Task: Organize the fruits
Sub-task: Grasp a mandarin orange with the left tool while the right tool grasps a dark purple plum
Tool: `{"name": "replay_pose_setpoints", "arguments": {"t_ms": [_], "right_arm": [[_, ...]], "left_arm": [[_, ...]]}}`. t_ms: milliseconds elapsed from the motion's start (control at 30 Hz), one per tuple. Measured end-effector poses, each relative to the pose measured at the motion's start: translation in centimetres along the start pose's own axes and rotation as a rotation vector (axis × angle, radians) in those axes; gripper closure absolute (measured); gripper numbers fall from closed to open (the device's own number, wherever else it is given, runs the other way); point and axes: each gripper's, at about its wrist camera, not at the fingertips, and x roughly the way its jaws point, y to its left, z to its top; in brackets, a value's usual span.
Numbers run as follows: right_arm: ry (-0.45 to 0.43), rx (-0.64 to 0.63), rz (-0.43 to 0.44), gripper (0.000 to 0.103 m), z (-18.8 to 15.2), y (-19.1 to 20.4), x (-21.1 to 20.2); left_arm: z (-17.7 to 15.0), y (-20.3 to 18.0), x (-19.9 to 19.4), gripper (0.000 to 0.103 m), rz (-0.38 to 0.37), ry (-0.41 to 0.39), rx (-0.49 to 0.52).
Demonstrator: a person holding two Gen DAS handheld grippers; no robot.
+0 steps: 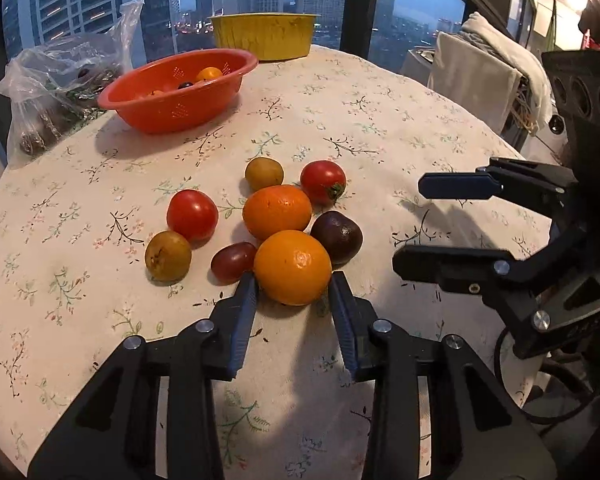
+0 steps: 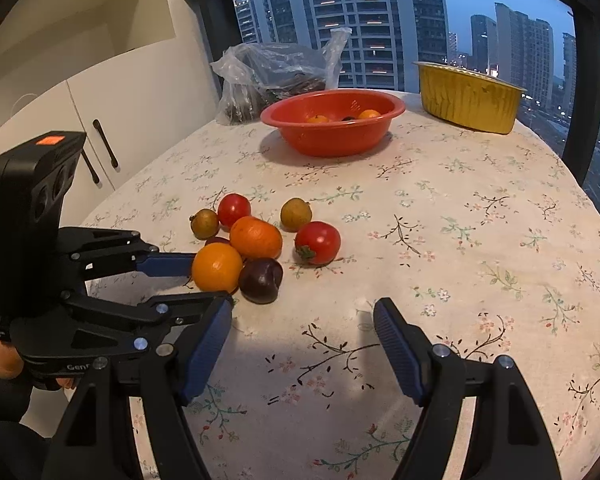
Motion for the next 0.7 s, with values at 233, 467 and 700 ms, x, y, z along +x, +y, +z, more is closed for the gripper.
{"name": "replay_pose_setpoints", "arguments": {"t_ms": [233,467,700], "right_arm": [[0.022,-0.034,0.001,0.026,0.1,0.5,0.5],[0.089,-0.128,0.018,0.032,0.8,1.3,2.3],[0.132,-0.191,0.069,0.038,1.8,1.3,4.1]], "left_arm": [[0.5,0.3,0.3,0.068,-0.001,-0.005,-0.018],[0.9,0.6,0.4,0.067,-0.005,-0.017,-0.026],[1.1,1.5,0.4,0.067,-0.029,-0.029,-0.036]]}}
